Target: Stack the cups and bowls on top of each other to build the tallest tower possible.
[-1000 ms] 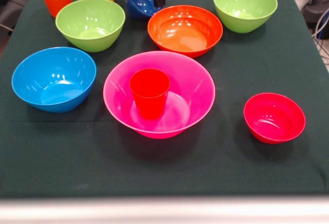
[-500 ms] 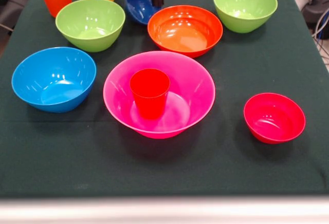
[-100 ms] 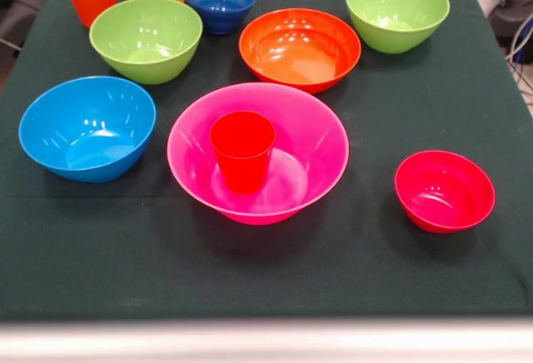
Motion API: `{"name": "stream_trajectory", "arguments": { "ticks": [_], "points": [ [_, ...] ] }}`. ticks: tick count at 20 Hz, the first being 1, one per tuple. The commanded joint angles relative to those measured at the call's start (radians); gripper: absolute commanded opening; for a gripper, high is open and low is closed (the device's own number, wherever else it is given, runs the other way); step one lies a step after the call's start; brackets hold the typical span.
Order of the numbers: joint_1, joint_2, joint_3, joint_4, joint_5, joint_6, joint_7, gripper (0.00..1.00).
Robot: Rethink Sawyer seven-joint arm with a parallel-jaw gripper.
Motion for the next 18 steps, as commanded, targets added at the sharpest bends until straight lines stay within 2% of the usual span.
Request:
{"name": "stream_trajectory", "arguments": {
  "ticks": [1,18],
  "points": [
    [0.019,-0.030,0.096,0.019,0.013,0.084,0.030,1.00],
    [-0.006,0.004,0.096,0.055,-0.027,-0.013,0.056,1.00]
  ]
}}
